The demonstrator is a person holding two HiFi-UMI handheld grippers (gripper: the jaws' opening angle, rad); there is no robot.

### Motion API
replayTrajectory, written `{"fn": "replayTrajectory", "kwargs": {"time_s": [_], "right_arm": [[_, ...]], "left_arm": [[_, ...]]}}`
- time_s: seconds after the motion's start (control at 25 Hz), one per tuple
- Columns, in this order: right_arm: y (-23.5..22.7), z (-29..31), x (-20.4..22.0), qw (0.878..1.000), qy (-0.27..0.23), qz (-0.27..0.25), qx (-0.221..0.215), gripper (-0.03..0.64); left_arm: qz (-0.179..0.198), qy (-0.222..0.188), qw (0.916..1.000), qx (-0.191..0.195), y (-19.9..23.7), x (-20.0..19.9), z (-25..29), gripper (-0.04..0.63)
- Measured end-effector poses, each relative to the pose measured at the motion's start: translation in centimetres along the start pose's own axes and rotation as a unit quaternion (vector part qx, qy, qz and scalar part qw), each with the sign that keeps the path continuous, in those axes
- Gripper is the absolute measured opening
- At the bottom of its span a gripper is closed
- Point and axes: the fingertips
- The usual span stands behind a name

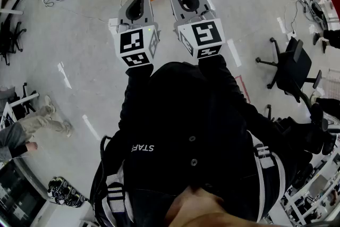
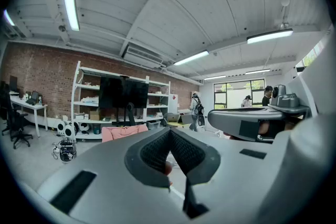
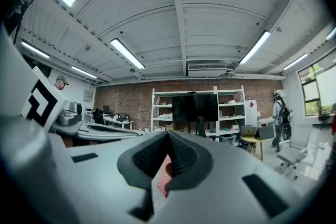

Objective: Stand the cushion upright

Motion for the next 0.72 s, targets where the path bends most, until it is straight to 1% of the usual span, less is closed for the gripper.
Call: {"fn": "replayTrajectory", "kwargs": {"time_s": [0.32,0.72], "right_arm": [[-1.0,-0.8,0.1,1.0,-0.009,0.012,0.021,0.014],[-0.9,-0.8,0.8,1.0,-0.002,0.011,0.026,0.014]], "left_arm": [[-0.004,0.002,1.0,-0.001,-0.6,0.6,-0.3,0.0],[-0.006,0.011,0.9999,0.002,-0.5,1.6,-0.4,0.0]]}}
Point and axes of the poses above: the fingertips, and each gripper's own axes: z forward along the fingers, y to its left, x out of its underside, and after that the axes turned 11 degrees about -x, right-handed
